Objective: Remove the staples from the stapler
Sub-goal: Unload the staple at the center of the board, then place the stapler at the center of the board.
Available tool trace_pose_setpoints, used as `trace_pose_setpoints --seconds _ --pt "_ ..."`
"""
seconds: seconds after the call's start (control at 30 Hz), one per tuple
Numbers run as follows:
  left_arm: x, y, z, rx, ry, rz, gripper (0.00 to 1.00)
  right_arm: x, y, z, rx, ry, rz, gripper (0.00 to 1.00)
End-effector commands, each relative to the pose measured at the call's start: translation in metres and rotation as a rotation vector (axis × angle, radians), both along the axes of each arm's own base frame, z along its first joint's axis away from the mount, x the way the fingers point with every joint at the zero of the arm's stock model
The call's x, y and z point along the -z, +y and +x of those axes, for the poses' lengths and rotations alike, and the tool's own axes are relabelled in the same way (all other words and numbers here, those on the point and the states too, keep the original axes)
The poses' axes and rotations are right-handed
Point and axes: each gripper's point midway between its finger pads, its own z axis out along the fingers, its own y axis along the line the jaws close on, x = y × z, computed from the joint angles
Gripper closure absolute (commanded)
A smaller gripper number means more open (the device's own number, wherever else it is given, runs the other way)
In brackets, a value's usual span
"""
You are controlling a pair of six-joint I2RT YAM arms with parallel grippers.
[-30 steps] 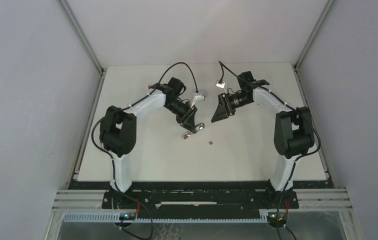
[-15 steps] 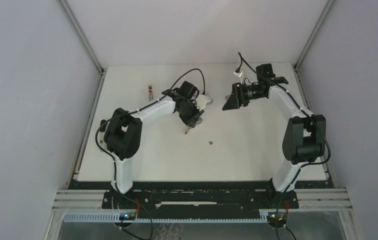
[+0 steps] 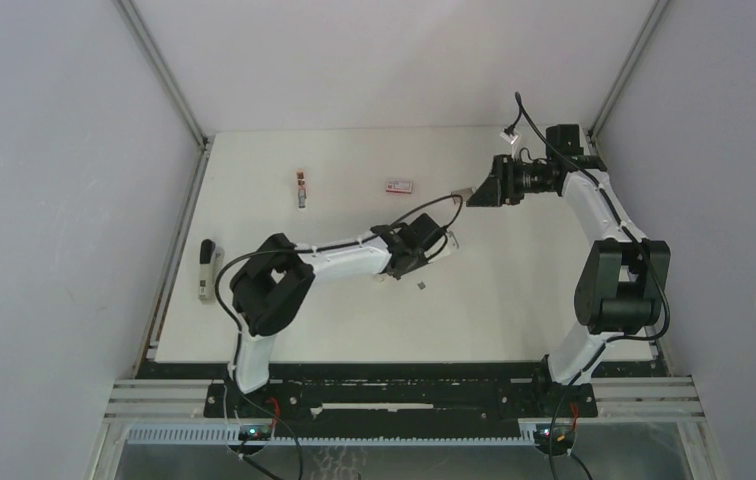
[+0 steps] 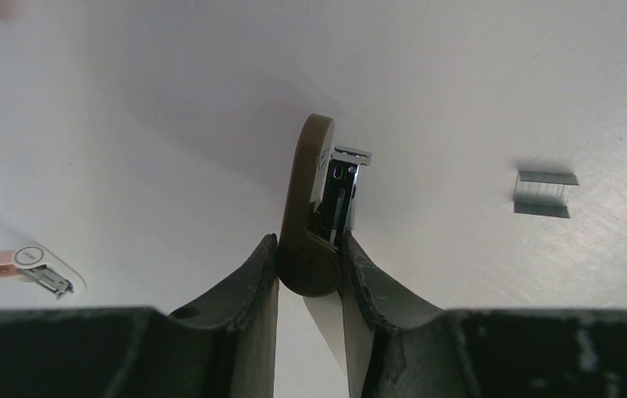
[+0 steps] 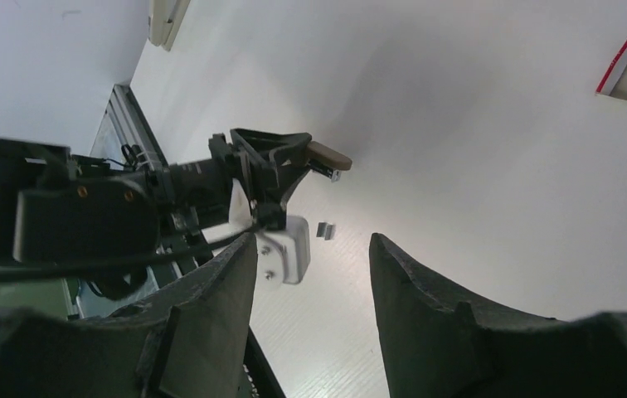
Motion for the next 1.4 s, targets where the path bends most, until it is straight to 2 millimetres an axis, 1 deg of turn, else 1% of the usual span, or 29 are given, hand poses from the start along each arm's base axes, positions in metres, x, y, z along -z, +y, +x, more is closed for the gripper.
trace_pose_setpoints --seconds 0.0,0.17,0.3,0.4,0.47,0.6,0.87,0.9,1.0,1.07,1.23,1.37 --pt "-0.008 0.002 0.012 -0.016 -0.164 0.059 0.83 -0.025 0.000 -0.001 0.005 -0.066 0.035 0.48" --pt "-0.006 -0.003 0.004 0.024 -0.261 0.110 0.84 -0.025 -0.002 0.000 0.012 -0.062 0.039 0.48" --pt "-0.004 -0.007 -0.001 0.028 -0.264 0.100 0.85 -0.026 -0.002 -0.001 0.013 -0.064 0.041 0.47" --pt "-0.015 -0.008 0.005 -0.005 -0.255 0.046 0.86 -0.027 -0.004 -0.001 0.018 -0.068 0.041 0.47" --pt "-0.022 -0.007 0.009 -0.034 -0.219 0.002 0.86 -0.028 -0.005 -0.001 0.019 -0.069 0.044 0.47" --pt "-0.028 -0.001 0.015 -0.074 -0.094 -0.097 0.86 -0.027 -0.005 -0.001 0.018 -0.063 0.050 0.47" --pt "-0.032 0.013 0.008 -0.113 0.267 -0.385 0.85 -0.022 -0.004 0.000 0.017 -0.046 0.057 0.47" --pt "-0.033 0.010 0.002 -0.102 0.341 -0.438 0.85 -0.022 -0.004 0.001 0.018 -0.044 0.059 0.47" --pt "-0.037 0.010 -0.007 -0.103 0.526 -0.557 0.82 -0.019 -0.004 0.001 0.017 -0.033 0.062 0.47" --pt "-0.037 0.010 -0.009 -0.118 0.613 -0.620 0.81 -0.018 -0.004 0.002 0.019 -0.028 0.062 0.47" --pt "-0.024 0.010 -0.015 -0.156 0.772 -0.698 0.77 -0.015 -0.002 0.001 0.015 -0.017 0.067 0.47" --pt "-0.009 0.010 -0.017 -0.196 0.819 -0.692 0.77 -0.012 0.002 0.000 0.001 -0.009 0.069 0.47"
